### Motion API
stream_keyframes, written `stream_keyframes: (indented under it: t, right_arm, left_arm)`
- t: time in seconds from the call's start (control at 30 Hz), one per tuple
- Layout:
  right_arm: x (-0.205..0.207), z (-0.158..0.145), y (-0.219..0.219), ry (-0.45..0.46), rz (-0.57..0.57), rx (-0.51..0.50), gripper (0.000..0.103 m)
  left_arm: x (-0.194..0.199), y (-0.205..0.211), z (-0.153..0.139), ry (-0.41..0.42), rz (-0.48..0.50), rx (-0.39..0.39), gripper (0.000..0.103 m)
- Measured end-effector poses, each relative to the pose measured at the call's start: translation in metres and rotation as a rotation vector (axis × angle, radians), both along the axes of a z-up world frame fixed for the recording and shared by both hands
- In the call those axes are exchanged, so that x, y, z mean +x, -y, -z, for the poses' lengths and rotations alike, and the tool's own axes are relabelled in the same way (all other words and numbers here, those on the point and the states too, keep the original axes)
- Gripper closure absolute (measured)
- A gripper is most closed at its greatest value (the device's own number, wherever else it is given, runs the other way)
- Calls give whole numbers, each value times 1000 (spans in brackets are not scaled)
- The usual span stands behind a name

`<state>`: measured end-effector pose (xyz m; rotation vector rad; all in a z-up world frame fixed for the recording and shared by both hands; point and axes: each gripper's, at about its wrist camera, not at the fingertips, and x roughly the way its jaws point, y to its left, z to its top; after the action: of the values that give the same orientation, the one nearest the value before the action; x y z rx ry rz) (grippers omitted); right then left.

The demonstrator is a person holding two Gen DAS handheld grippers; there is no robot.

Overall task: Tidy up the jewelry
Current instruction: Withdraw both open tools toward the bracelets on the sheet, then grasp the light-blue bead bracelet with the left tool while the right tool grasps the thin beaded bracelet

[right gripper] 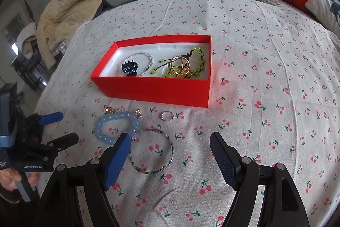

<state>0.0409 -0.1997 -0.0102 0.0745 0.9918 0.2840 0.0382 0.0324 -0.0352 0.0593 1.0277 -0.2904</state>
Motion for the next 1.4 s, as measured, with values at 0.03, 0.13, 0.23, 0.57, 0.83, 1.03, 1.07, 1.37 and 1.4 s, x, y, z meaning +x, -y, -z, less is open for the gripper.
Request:
stream_keyframes:
  t: [0.03,0.13,0.23,0.57,0.83,1.03,1.07,1.37,1.4]
  right_arm:
    - [0,4,-1,-11,-1,-4,25]
    - [1,15,-4,-44,-1,-30,25]
    - [2,24,-3,-75,29,-47,25]
    - [3,28,-15,-47,4,-123,27]
    - [2,30,-17,-42,0,-179,50]
    - [4,30,-12,-82,11,-133,63]
    - [4,30,-12,-84,12,-130,64]
    - [0,32,-21,-84,-31,-148,84]
    - [0,32,-21,-88,-36,-144,88]
  left_arm:
    - [0,1,1,-8,5,-2,8]
    - [2,7,2,-19,30,-11,8]
    - [5,14,0,-31,50,-54,8]
    - [17,30,2,-55,65,-88,23]
    - [26,42,3,-60,77,-74,45]
    - [29,54,6,-37,90,-20,58]
    - [29,56,7,-32,90,-5,62]
    - [26,57,7,-25,99,40,89]
    - [25,56,7,-29,96,37,90]
